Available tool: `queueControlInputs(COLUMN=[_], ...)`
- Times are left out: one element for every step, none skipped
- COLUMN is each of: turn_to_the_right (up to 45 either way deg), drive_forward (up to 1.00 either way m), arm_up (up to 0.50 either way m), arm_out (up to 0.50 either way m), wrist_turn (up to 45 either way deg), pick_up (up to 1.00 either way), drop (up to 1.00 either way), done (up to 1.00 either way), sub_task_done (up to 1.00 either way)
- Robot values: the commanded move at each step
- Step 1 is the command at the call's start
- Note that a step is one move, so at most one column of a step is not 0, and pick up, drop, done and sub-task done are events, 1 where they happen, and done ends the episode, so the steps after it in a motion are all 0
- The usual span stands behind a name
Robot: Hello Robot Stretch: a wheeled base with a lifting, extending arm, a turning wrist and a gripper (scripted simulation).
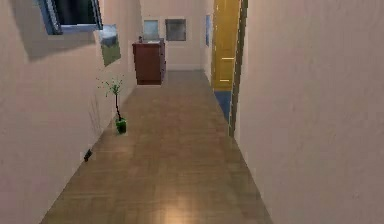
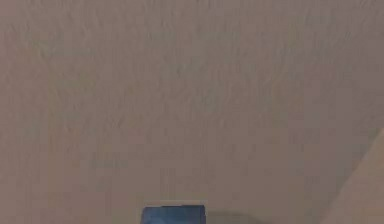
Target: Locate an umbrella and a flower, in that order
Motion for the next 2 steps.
queueControlInputs(turn_to_the_right=[0.0,0.0], drive_forward=[1.0,1.0], arm_up=[0.0,0.0], arm_out=[0.0,0.0], wrist_turn=[0.0,0.0], pick_up=[0.0,0.0], drop=[0.0,0.0], done=[0.0,0.0], sub_task_done=[0.0,0.0])
